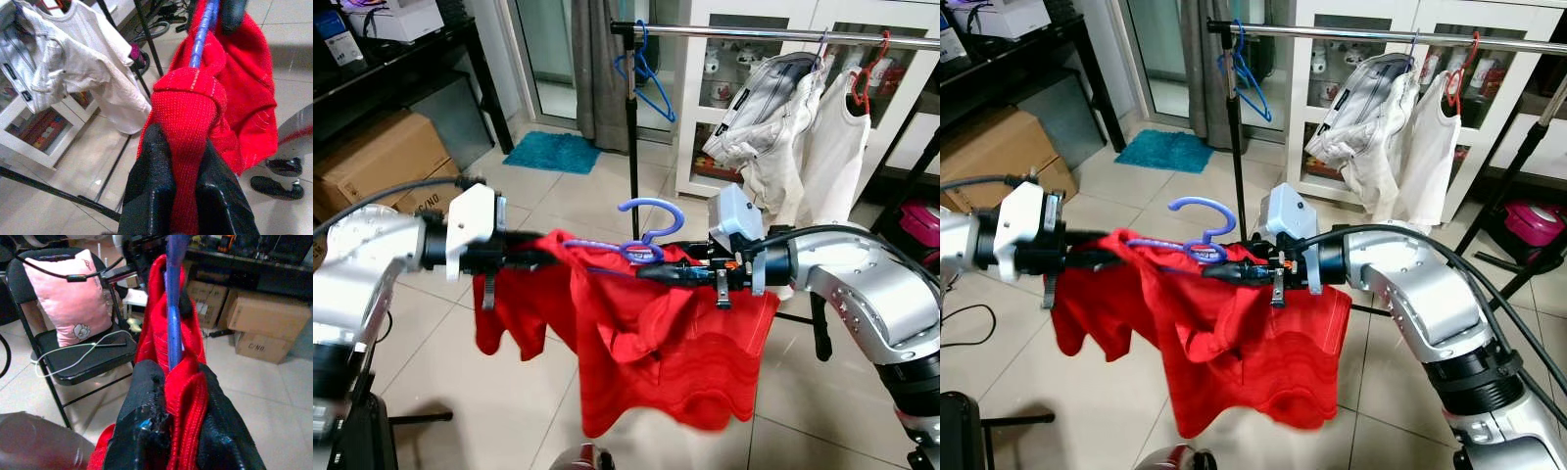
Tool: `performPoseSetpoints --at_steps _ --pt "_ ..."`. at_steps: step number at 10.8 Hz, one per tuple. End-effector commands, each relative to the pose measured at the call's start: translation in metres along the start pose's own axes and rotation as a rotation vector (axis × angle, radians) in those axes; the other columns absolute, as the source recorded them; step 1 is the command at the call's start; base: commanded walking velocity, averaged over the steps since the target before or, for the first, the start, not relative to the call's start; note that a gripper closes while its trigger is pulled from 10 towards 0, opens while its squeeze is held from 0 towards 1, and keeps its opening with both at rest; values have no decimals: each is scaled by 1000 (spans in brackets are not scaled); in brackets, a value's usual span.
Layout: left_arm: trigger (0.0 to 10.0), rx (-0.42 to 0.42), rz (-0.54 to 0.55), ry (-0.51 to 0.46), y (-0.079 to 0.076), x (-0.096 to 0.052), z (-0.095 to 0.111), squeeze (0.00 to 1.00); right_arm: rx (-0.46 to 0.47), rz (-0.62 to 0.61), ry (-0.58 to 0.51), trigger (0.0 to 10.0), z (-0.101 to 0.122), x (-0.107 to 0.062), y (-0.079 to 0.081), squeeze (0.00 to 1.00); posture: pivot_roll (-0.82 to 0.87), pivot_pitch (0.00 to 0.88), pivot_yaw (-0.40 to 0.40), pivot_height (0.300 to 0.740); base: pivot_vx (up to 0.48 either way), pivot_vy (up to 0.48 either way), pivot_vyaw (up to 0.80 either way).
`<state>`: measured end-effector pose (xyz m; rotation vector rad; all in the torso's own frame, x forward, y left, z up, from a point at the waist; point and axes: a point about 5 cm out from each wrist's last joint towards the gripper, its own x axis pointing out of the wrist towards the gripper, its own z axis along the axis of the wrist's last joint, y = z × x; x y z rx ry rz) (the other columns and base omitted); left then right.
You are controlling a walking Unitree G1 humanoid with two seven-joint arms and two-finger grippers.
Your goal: Hang hanger
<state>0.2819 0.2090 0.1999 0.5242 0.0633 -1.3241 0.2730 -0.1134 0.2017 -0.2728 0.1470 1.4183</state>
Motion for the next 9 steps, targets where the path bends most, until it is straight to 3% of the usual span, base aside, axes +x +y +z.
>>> performPoseSetpoints --at_steps 1,2,3,7,9 --pt "0 34 62 -49 7 -5 12 0 -2 51 -18 0 4 4 7 0 1 0 100 740 0 0 0" --pt "10000 35 55 -47 7 -4 11 90 6 60 -9 0 3 3 7 0 12 13 72 740 0 0 0" --pt "10000 20 34 -72 4 -3 13 1000 1 65 5 0 0 2 7 0 8 0 93 740 0 0 0" --pt "10000 84 -114 42 -4 6 11 1000 10 8 5 0 -7 3 6 0 25 4 74 740 0 0 0" --pt "10000 85 -133 41 -7 14 10 1000 -6 17 22 0 -13 9 8 0 6 0 100 740 0 0 0"
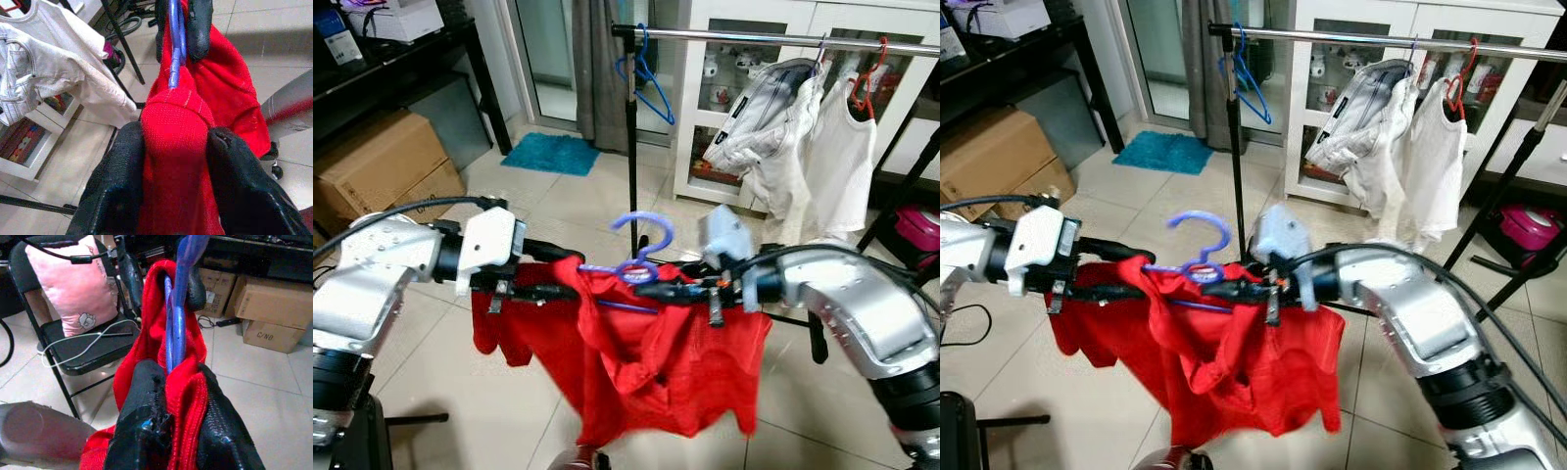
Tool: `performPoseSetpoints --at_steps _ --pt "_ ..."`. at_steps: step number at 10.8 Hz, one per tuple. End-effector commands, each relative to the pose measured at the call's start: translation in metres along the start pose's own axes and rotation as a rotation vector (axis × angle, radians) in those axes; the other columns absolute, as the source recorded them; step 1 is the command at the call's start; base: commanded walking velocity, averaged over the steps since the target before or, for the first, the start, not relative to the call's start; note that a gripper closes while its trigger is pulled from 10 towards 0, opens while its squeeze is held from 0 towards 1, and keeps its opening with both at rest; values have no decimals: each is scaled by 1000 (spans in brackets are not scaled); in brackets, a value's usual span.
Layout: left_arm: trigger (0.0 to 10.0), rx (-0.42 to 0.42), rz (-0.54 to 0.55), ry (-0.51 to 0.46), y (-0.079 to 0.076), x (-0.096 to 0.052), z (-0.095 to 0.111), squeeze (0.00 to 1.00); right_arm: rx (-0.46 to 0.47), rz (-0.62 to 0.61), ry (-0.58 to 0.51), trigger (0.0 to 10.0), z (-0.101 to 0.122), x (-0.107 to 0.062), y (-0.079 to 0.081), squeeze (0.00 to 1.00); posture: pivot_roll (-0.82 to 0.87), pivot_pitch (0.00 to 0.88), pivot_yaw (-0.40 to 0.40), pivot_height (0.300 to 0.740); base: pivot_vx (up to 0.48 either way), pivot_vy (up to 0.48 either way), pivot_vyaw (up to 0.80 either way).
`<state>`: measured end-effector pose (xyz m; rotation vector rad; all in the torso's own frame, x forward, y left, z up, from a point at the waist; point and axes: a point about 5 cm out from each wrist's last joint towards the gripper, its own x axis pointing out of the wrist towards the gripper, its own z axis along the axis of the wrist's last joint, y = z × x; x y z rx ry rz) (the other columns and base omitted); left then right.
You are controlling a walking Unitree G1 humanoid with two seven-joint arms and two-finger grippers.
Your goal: Hang hanger
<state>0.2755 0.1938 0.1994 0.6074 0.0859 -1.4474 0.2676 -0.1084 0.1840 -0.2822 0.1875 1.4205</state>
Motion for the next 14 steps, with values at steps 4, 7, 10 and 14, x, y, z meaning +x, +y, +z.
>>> performPoseSetpoints --at_steps 4,7,10,14 --pt "10000 -7 60 -1 4 -36 30 1000 28 -89 32 0 -13 -18 -6 0 13 3 71 740 0 0 0" --pt "10000 -4 216 -52 14 -35 42 1000 100 -154 36 0 -27 -21 -6 0 45 14 43 740 0 0 0" --pt "10000 -353 726 -234 5 -18 10 0 250 -480 -59 0 -51 -11 -8 0 13 3 110 740 0 0 0" --pt "10000 -669 1149 -163 -50 15 -28 0 501 -971 -110 0 -78 -15 7 0 29 45 67 740 0 0 0"
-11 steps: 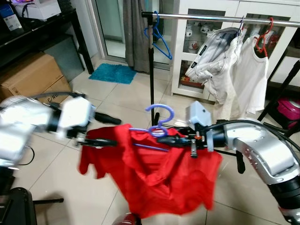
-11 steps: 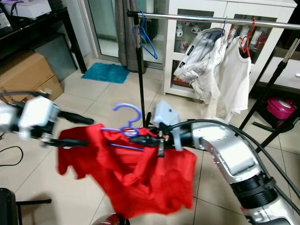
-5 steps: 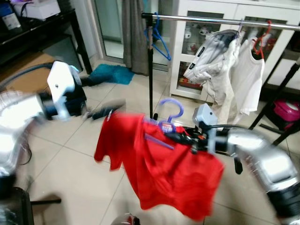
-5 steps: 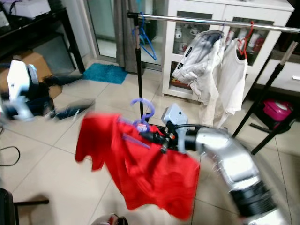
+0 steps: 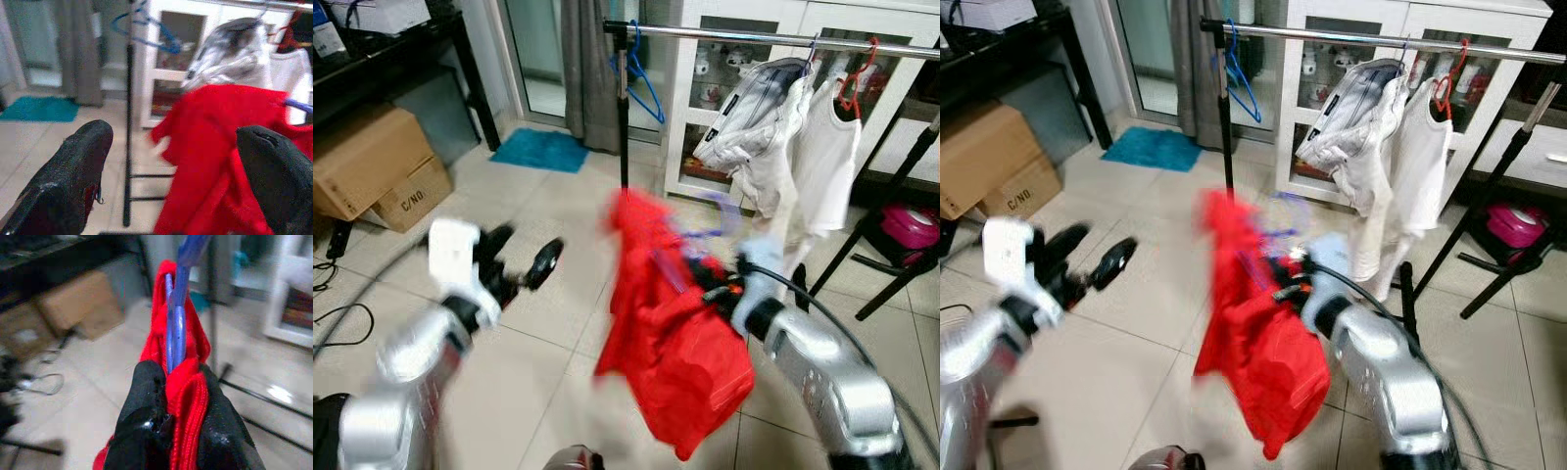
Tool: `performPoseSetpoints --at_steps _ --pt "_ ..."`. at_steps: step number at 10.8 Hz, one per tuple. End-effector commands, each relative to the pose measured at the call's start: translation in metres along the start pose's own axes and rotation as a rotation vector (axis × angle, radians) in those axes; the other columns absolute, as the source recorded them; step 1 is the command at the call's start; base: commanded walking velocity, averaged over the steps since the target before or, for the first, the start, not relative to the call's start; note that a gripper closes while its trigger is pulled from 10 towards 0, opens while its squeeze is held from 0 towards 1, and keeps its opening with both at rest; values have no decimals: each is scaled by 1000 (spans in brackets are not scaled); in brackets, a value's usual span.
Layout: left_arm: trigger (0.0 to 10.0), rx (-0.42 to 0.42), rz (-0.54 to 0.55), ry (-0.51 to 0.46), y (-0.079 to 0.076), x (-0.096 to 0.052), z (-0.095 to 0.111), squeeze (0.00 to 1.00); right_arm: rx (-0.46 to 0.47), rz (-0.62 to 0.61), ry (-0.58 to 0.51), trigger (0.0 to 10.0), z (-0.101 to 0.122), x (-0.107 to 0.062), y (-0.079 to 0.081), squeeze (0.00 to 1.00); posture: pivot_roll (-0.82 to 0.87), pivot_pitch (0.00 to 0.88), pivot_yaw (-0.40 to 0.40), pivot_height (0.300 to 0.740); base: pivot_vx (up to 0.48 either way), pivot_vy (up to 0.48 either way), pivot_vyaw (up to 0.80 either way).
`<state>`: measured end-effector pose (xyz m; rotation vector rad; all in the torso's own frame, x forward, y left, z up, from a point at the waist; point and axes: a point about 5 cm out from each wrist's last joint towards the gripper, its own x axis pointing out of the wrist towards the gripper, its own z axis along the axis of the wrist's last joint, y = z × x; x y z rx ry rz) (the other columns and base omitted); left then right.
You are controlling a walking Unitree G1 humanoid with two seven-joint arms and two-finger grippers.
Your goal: Hang hanger
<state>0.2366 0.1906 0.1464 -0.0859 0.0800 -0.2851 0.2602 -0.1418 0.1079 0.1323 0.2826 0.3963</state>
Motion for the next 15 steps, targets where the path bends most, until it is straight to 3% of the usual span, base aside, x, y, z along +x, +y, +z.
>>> performPoseSetpoints --at_steps 1,2,3,5,6,7,10,12,15 --pt "10000 34 70 -12 -1 -5 1 0 25 -136 0 0 1 -5 -13 0 12 41 69 740 0 0 0" --pt "10000 68 77 -12 -7 -4 -1 0 11 -219 27 10000 1 -6 -20 0 16 57 50 740 0 0 0" --pt "10000 107 66 -12 -13 -3 2 0 46 -226 68 10000 -2 -5 -21 0 29 62 46 740 322 0 0" --pt "10000 93 114 1 -14 -8 -4 0 46 -280 126 10000 -5 -5 -21 0 9 41 70 740 362 0 0" --pt "10000 110 100 10 -17 -6 -7 0 77 -185 36 10000 6 -3 -13 0 8 45 67 740 409 0 0" --pt "10000 142 75 5 -21 -3 -3 0 81 -176 -9 10000 16 -1 -8 0 20 48 64 740 409 0 0" --pt "10000 105 54 4 -25 0 -6 0 -12 -210 -53 10000 23 4 -8 0 1 6 82 740 415 0 0" --pt "10000 142 79 -10 -16 -2 1 0 -32 -96 -69 10000 27 9 6 0 17 14 59 740 416 0 0" --pt "10000 142 62 15 -20 -10 -8 0 -68 50 -38 10000 24 7 19 0 5 0 54 740 417 0 0"
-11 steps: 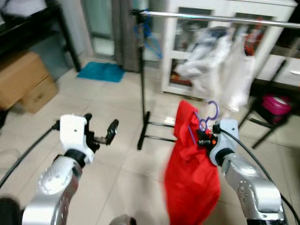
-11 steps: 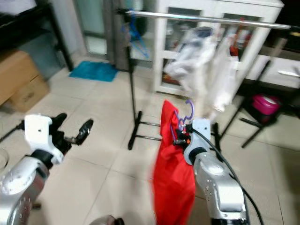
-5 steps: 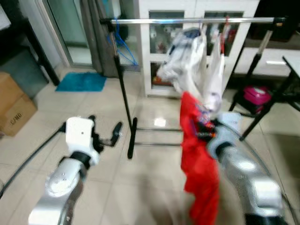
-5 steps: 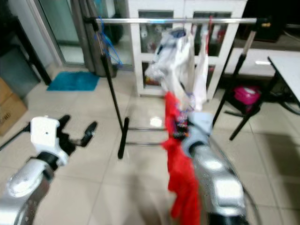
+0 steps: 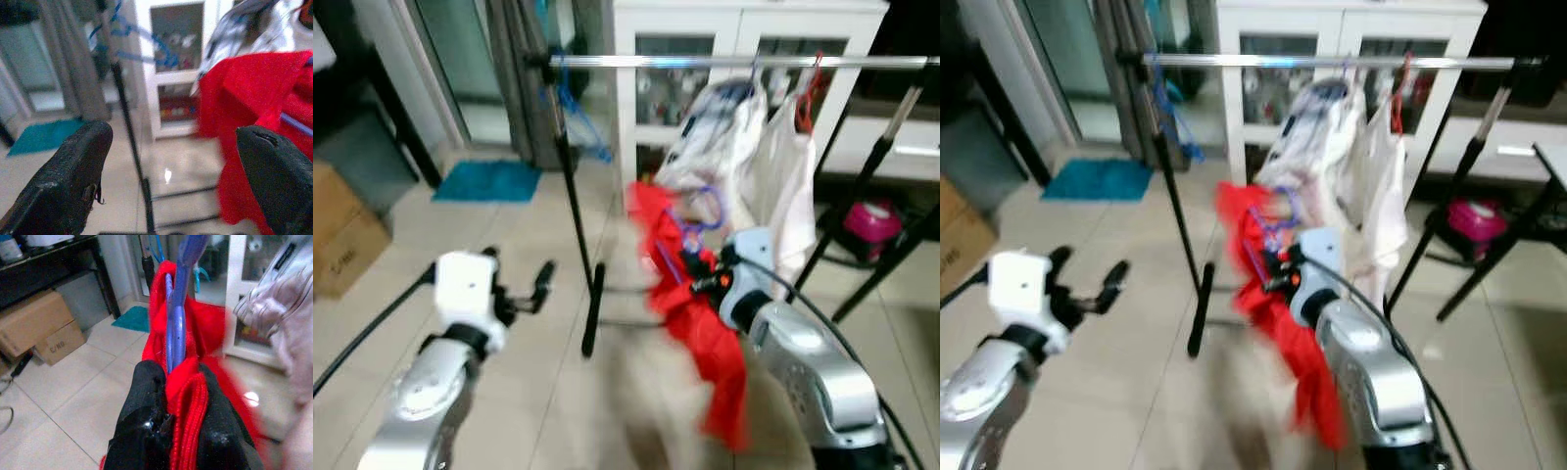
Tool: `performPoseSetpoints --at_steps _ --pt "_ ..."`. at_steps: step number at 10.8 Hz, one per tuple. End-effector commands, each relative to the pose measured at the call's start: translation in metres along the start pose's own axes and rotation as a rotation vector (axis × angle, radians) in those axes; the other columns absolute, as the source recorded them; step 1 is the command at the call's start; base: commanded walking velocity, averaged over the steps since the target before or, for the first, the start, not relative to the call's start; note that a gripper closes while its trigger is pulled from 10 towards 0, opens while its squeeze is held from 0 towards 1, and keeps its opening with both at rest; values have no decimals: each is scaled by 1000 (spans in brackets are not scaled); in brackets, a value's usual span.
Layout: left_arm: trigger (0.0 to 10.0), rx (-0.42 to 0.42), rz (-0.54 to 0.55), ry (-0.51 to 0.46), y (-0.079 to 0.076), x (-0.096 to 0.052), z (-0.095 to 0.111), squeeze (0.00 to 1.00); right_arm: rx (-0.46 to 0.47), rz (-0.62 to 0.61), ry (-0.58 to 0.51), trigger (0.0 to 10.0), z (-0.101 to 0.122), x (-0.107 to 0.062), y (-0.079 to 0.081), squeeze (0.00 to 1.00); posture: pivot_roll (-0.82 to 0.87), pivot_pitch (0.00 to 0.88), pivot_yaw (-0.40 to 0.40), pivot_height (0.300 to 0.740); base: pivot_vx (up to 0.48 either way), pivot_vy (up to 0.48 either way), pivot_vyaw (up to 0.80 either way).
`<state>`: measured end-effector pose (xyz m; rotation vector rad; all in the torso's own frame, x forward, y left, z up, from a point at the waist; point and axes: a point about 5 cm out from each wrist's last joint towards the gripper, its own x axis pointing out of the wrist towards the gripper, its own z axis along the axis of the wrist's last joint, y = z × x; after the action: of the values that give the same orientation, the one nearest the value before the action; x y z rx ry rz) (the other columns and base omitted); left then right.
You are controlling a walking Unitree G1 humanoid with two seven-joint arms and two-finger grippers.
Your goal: Hang hanger
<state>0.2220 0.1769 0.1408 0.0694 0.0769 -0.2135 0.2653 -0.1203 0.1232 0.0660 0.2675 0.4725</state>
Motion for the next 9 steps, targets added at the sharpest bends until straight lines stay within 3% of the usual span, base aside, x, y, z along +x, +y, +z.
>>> performPoseSetpoints --at_steps 1,4,7,9 --pt "10000 12 -13 -5 -5 0 1 0 -36 26 -31 10000 12 -1 0 0 21 0 27 740 416 0 0" --pt "10000 13 -1 2 -3 -5 0 0 -30 5 -85 10000 27 6 2 0 24 14 25 740 416 0 0" --pt "10000 30 -20 14 -2 -3 0 0 -3 -187 -141 10000 42 8 -16 0 11 28 43 740 416 0 0" --pt "10000 40 -47 20 -4 1 0 0 -27 -251 -140 10000 44 7 -23 0 9 32 49 740 416 0 0"
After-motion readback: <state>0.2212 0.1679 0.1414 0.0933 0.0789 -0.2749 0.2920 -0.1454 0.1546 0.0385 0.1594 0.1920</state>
